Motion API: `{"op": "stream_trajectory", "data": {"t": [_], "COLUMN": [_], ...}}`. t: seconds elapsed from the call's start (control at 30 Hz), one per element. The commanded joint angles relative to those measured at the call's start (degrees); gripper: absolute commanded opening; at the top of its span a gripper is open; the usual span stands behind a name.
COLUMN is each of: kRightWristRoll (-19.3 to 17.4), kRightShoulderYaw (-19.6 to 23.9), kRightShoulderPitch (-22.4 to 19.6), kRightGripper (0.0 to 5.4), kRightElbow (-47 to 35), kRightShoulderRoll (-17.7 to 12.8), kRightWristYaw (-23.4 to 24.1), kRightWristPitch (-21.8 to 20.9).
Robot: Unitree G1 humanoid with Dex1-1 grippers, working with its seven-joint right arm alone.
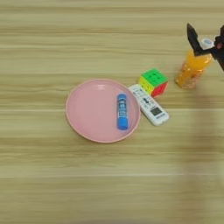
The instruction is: Move the objects on the table
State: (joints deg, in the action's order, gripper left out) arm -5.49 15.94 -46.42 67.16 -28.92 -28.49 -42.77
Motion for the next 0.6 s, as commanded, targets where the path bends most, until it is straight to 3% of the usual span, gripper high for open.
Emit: {"op": "stream_trajectory", "data": {"t": [0.03, 0.17, 0.3, 0.6], "kRightWristRoll": [-5.0, -10.0, -14.2, -13.9], "kRightShoulderYaw": [0.4, -1.3, -3.6, -8.8], "kRightShoulderPitch": [-3.9, -0.7, 3.2, 9.1], "kRightGripper": [5.36, 5.36, 5.36, 5.36], "kRightElbow": [-9.1, -16.7, -23.4, -29.7], "kRightShoulderRoll": [-0.2, 2.2, 4.1, 6.1], "kRightWristYaw": [-5.4, -14.1, -22.8, -30.1], "kRightWristPitch": [-3.2, -5.0, -2.8, 0.5]}}
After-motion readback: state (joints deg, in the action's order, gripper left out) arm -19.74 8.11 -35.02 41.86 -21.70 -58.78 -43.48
